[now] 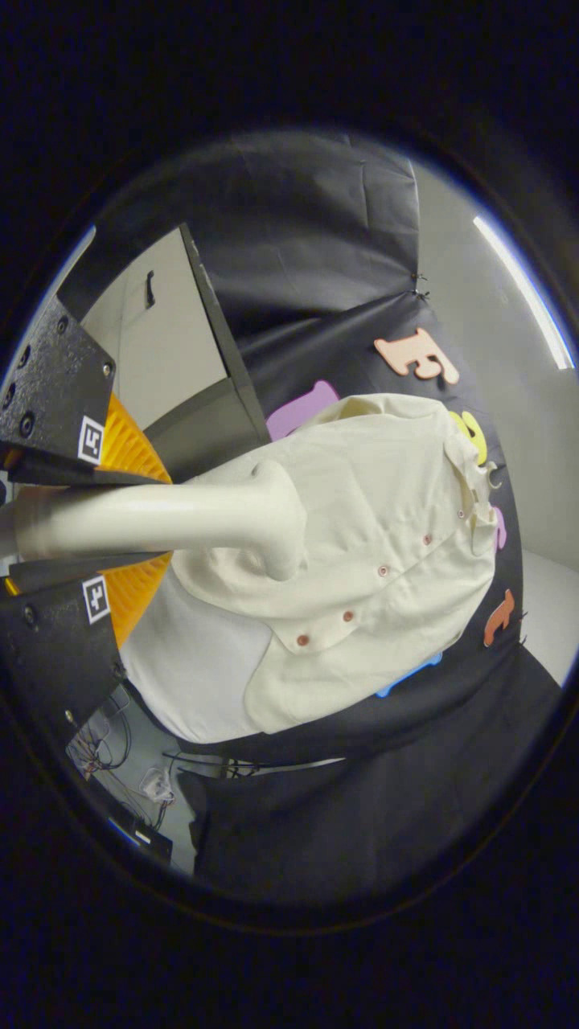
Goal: Iron the clothes twice with a garment steamer, once on the left side and once on the right side.
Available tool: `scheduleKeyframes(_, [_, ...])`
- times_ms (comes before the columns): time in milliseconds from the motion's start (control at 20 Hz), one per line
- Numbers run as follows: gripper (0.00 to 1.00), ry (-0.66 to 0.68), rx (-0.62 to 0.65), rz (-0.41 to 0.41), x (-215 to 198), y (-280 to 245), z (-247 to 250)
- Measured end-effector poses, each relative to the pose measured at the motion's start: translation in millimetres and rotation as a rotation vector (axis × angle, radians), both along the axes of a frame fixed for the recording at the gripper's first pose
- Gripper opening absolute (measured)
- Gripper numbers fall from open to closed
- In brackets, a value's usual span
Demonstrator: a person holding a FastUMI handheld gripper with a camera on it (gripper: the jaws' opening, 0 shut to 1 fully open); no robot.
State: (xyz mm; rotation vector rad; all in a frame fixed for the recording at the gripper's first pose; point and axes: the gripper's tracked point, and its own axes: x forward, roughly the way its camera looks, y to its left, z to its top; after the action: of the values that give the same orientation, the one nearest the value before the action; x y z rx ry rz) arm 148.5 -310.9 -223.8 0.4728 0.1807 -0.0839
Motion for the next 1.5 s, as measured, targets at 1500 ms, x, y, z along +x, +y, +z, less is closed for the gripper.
scheduleKeyframes(1500, [0.36, -0.161, -0.223, -0.238, 148, -185, 184])
